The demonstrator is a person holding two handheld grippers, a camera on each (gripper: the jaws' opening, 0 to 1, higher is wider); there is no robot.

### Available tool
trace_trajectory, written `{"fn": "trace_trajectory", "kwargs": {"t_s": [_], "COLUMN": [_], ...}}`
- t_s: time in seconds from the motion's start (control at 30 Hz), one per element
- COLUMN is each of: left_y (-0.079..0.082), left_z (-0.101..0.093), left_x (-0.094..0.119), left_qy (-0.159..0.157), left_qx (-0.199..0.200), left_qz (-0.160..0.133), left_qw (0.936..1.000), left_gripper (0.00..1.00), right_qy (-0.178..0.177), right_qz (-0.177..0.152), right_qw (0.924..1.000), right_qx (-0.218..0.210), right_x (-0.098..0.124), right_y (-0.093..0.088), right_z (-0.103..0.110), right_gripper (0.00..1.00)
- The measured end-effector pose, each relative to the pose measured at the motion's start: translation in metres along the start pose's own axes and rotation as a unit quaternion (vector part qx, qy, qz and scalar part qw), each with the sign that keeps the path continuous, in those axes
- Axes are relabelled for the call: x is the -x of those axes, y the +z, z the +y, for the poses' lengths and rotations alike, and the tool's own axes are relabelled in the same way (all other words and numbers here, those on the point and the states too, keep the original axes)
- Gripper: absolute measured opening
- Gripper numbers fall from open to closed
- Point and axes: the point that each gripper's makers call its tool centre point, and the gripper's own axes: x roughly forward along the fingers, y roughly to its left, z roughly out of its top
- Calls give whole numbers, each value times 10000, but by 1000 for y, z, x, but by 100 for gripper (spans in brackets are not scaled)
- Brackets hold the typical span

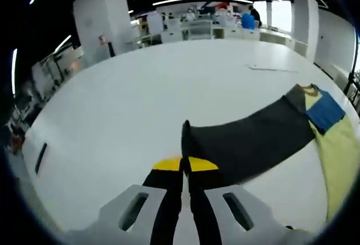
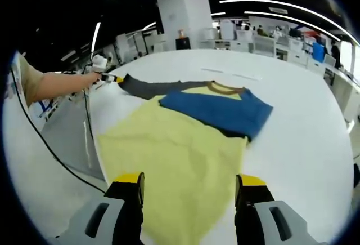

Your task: Fold the garment on the visible template until the final outline fits inside the template.

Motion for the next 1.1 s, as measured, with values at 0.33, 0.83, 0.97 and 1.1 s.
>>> {"fn": "trace_trajectory", "kwargs": {"t_s": [0.33, 0.83, 0.97, 1.1], "left_y": [11, 30, 35, 39], "left_z": [-5, -48, -58, -70], "left_x": [7, 9, 8, 7], "left_qy": [-134, -634, -746, -848], "left_qx": [118, 2, -118, -131], "left_qz": [-116, -144, -134, -146], "left_qw": [9998, 9979, 9971, 9962], "left_gripper": [0, 0, 0, 0], "right_qy": [-30, -15, -24, -35], "right_qz": [-30, -28, -27, -40], "right_qw": [10000, 10000, 10000, 10000], "right_qx": [-5, 25, 16, 0], "right_x": [2, 3, 5, 7], "right_y": [1, 0, -2, -3], "right_z": [2, 5, 4, 3], "right_gripper": [64, 64, 64, 64]}}
